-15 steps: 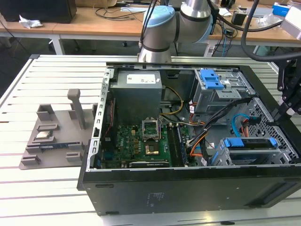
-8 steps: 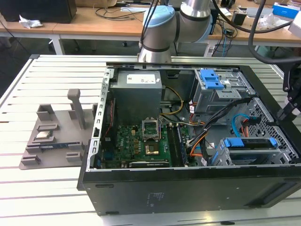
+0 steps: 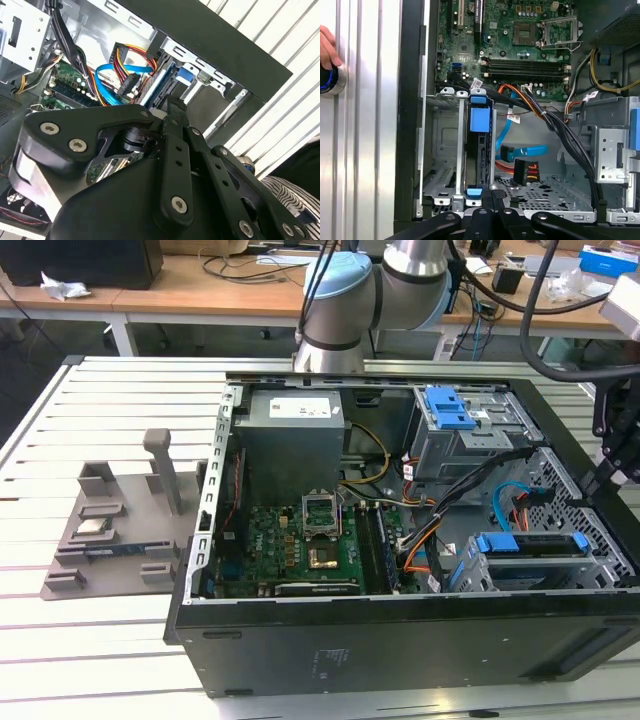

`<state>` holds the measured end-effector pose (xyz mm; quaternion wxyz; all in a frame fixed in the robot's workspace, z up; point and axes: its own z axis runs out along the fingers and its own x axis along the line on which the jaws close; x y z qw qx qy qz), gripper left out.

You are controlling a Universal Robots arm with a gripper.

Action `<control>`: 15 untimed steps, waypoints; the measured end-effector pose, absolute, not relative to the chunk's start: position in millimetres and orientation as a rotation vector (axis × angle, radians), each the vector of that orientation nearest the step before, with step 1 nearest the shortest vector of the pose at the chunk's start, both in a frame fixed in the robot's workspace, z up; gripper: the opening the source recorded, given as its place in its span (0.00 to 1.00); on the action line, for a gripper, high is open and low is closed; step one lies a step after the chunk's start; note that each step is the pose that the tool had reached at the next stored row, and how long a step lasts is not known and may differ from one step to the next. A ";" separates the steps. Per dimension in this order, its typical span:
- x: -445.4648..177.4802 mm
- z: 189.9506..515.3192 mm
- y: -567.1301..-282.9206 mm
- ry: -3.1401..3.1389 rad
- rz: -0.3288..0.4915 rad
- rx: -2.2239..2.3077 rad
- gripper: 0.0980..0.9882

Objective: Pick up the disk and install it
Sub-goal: 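Insert the first disk wire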

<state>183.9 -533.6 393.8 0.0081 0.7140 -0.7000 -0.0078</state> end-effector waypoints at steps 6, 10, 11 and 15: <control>178.9 382.8 -509.6 -2.185 -0.017 2.228 0.01; 173.7 376.3 -505.1 -2.184 -0.015 2.227 0.01; 173.1 374.5 -504.7 -2.184 -0.015 2.227 0.01; 172.5 373.0 -504.2 -2.184 -0.014 2.227 0.01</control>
